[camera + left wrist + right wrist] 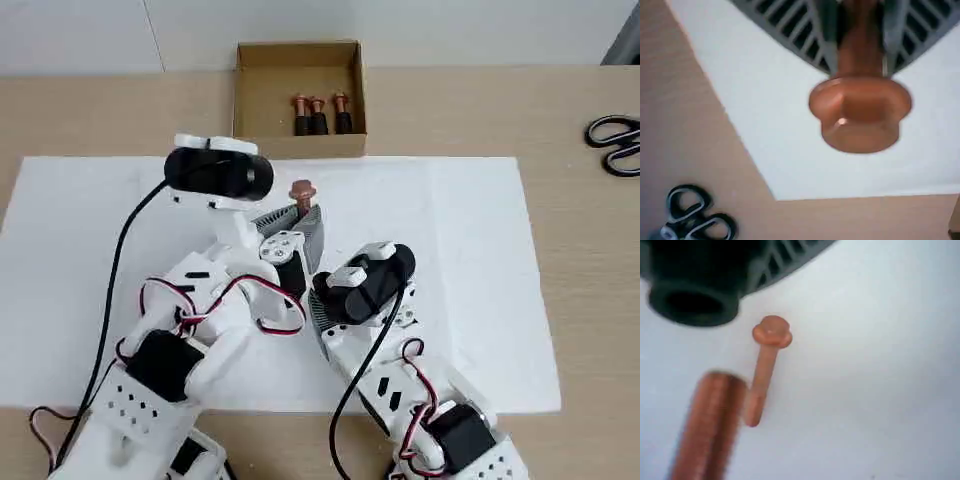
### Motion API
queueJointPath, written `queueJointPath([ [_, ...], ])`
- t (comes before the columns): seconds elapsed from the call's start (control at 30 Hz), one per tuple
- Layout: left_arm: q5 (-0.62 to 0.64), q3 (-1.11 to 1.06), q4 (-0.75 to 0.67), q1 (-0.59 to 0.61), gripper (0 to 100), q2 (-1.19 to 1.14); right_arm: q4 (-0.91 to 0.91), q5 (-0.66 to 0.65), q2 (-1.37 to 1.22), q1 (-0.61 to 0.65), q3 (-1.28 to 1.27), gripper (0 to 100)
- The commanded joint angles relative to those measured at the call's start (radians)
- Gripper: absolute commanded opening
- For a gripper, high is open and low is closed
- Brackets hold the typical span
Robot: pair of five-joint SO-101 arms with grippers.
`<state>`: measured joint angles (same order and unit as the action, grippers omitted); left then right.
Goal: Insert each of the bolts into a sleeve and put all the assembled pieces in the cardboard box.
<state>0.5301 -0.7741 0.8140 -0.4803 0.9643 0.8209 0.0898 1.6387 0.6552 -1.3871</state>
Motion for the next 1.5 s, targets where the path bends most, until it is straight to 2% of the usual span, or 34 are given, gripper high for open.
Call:
queueJointPath([
  [0.0, 0.020, -0.007, -0.051, -0.003, 0, 0.028, -0.027, 0.011, 0.013, -0.007, 0.011, 0.4],
  [0.2, 0.035, -0.099, -0.146, -0.018, 0, 0.031, -0.027, 0.011, 0.013, -0.007, 0.011, 0.4],
  [0.73, 0.028, -0.182, -0.141, -0.040, 0, 0.032, -0.028, 0.011, 0.013, -0.007, 0.011, 0.4],
  [1.0, -0.026, -0.177, 0.009, -0.041, 0, 0.032, -0.028, 0.011, 0.013, -0.007, 0.011, 0.4],
  [1.47, -0.026, -0.182, 0.077, -0.043, 0, 0.032, -0.028, 0.011, 0.013, -0.007, 0.011, 0.4],
])
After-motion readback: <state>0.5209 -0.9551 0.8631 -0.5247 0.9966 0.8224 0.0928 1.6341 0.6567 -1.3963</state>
